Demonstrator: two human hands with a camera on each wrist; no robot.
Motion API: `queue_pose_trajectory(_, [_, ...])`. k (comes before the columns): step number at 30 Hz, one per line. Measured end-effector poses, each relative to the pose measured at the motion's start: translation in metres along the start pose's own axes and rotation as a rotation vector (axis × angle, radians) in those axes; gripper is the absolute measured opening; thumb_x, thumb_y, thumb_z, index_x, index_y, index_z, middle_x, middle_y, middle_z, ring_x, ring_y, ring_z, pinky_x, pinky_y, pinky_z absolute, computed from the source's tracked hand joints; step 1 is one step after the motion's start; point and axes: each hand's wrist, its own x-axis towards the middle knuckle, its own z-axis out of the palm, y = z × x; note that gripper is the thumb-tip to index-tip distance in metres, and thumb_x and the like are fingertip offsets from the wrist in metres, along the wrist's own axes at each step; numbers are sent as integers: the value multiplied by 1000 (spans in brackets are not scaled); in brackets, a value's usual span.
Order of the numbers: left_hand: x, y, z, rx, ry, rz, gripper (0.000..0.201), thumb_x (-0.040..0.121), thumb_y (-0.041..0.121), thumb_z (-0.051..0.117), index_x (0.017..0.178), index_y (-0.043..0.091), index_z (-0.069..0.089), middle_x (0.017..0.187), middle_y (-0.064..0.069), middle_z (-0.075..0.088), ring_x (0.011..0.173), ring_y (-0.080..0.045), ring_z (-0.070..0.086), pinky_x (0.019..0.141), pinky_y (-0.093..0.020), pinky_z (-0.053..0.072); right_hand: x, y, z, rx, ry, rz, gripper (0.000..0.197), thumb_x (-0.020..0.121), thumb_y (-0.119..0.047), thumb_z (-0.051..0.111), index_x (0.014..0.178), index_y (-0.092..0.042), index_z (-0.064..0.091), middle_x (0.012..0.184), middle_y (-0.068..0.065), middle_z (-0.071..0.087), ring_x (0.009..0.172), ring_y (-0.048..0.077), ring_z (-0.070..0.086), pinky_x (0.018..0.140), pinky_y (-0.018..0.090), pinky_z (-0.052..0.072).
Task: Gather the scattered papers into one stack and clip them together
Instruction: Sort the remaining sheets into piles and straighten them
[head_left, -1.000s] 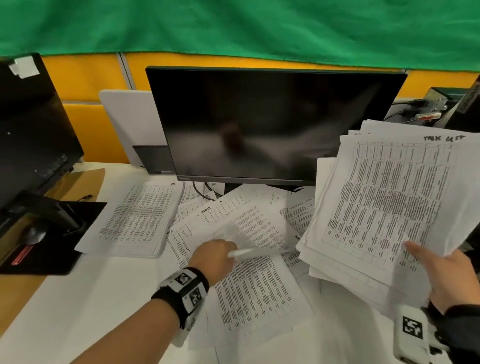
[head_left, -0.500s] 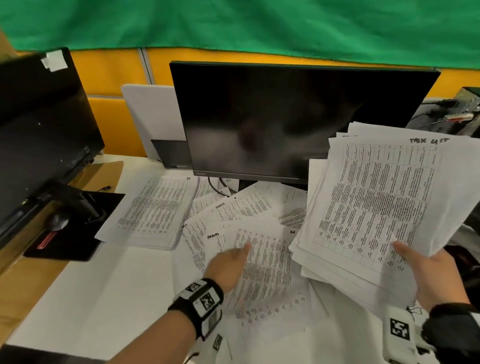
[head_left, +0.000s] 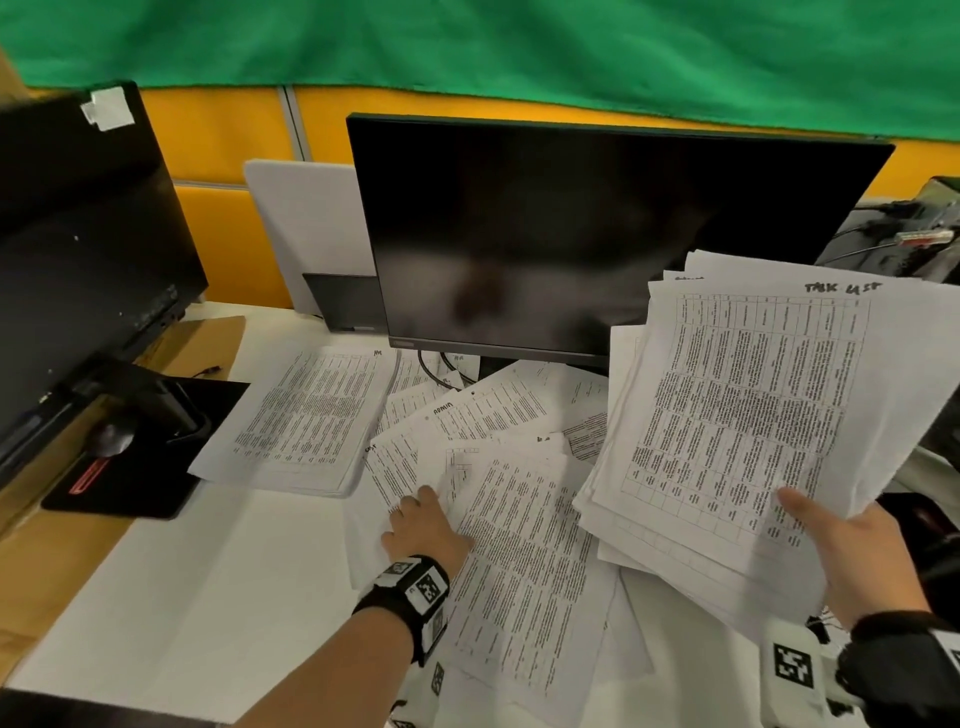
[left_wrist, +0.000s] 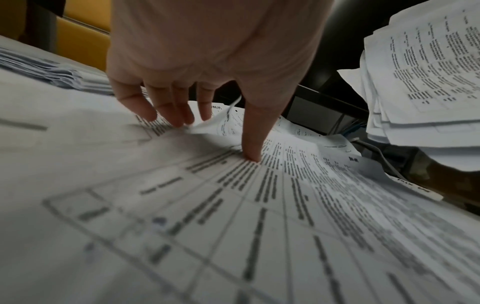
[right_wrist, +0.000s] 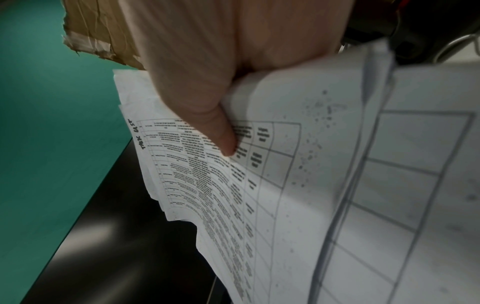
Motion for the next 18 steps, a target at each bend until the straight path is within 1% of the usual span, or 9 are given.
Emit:
queue_pose_trajectory(4, [15, 2, -7, -93, -134, -127, 95, 64, 43, 80, 137, 11, 30, 138, -6, 47, 127, -24, 47, 105, -40, 39, 0, 2, -4, -8, 25, 0, 48, 90, -8, 58, 136, -7, 48, 134, 14, 55, 122, 35, 50, 102, 49, 36])
queue_pose_trajectory(6, [20, 2, -10, -76, -221, -120, 90, 60, 45, 80, 132, 11, 39, 132, -7, 52, 122, -26, 51, 102, -41, 43, -1, 2, -7, -6, 29, -2, 48, 90, -8, 58, 137, -7, 47, 134, 14, 55, 123, 36, 49, 102, 50, 35])
queue_pose_trajectory(8, [22, 2, -11, -8, -238, -93, 83, 55, 52, 77, 123, 12, 51, 125, -7, 56, 116, -26, 53, 98, -41, 46, 0, 0, -8, -14, 38, -15, 47, 90, -8, 57, 136, -6, 47, 134, 15, 55, 122, 36, 50, 102, 51, 36])
queue_pose_trajectory(9, [21, 2, -9, 3, -218, -80, 80, 56, 51, 76, 122, 14, 51, 124, -7, 56, 116, -26, 53, 97, -41, 46, 0, -1, -10, -17, 46, -22, 47, 90, -8, 58, 136, -6, 48, 133, 15, 55, 121, 36, 50, 102, 51, 36])
queue_pose_trajectory(10, [19, 2, -7, -1, -184, -63, 77, 61, 47, 75, 125, 16, 47, 126, -7, 53, 118, -25, 51, 98, -40, 45, 1, -2, -11, -18, 56, -28, 47, 90, -9, 58, 136, -7, 48, 133, 15, 56, 120, 36, 51, 102, 52, 36])
queue_pose_trajectory(12, [15, 1, 1, -8, -111, -25, 81, 70, 37, 74, 136, 16, 31, 133, -8, 46, 123, -25, 46, 100, -37, 43, 4, -2, -15, -16, 72, -40, 46, 90, -10, 58, 135, -8, 49, 131, 14, 57, 117, 34, 52, 102, 53, 37])
queue_pose_trajectory(13, [14, 1, 4, -28, -110, -15, 82, 72, 34, 74, 137, 15, 28, 133, -8, 45, 123, -25, 47, 100, -37, 44, 5, -1, -16, -12, 77, -48, 46, 90, -11, 58, 134, -10, 49, 131, 13, 57, 117, 34, 52, 102, 54, 37])
queue_pose_trajectory(16, [14, -2, 4, -189, -184, 31, 67, 73, 24, 73, 129, 9, 40, 123, -9, 55, 112, -24, 56, 94, -35, 51, 5, 0, -20, 2, 83, -68, 45, 89, -11, 59, 134, -14, 50, 131, 12, 58, 119, 35, 53, 100, 57, 39])
queue_pose_trajectory(18, [12, -7, 0, -235, -210, 69, 54, 79, 23, 69, 126, 6, 49, 124, -9, 58, 112, -24, 57, 93, -31, 50, 4, 0, -20, 10, 78, -71, 46, 90, -11, 58, 134, -15, 49, 131, 11, 57, 119, 35, 52, 101, 57, 38])
